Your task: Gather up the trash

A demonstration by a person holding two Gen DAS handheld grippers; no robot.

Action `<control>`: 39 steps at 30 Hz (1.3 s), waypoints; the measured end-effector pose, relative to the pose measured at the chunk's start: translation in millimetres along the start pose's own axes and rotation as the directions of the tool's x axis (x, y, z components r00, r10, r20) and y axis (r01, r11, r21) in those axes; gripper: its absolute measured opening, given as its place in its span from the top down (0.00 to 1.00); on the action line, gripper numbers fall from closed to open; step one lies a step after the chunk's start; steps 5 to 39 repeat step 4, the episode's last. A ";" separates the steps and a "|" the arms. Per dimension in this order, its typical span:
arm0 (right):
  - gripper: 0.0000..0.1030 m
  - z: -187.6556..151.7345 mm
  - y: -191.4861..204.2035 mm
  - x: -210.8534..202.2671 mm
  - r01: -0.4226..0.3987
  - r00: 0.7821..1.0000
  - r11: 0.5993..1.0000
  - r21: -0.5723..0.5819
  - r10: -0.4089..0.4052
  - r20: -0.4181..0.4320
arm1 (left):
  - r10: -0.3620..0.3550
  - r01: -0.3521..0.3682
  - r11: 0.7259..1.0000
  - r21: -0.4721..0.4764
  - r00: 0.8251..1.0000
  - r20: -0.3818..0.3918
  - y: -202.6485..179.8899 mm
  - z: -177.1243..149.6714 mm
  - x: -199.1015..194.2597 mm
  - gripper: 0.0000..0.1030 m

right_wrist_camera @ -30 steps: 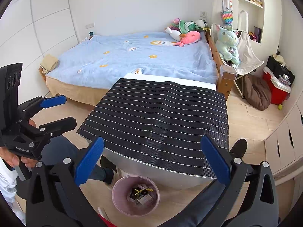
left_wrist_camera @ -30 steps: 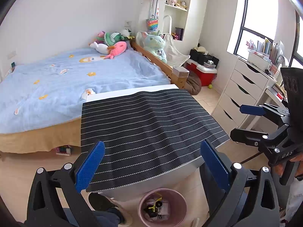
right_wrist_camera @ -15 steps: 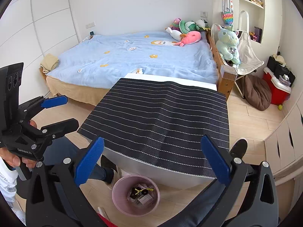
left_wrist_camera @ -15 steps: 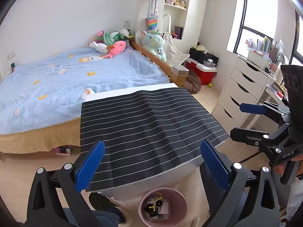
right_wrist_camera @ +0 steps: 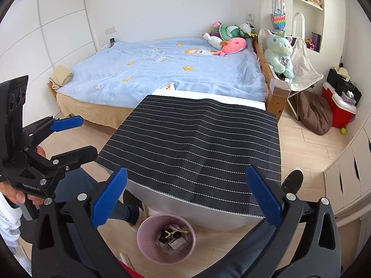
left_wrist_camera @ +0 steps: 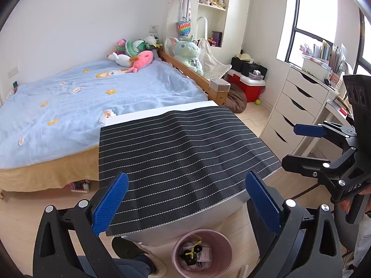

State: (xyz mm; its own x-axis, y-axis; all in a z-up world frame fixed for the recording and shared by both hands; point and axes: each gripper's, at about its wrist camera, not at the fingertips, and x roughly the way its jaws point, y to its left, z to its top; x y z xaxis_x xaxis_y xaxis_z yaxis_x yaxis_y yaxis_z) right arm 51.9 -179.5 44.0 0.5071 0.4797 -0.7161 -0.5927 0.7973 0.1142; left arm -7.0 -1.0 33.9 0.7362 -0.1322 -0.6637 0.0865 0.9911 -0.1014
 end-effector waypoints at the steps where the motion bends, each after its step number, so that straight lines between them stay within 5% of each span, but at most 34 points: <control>1: 0.03 -0.6 0.1 0.6 0.000 1.000 1.000 0.000 0.000 0.000 | 0.002 -0.002 1.000 0.000 1.000 -0.002 0.0 -0.2 0.3 0.06; 39: 0.03 -0.4 0.1 0.6 0.000 1.000 1.000 -0.002 0.000 0.000 | 0.012 -0.012 1.000 -0.002 1.000 0.001 -0.1 -0.3 0.6 0.06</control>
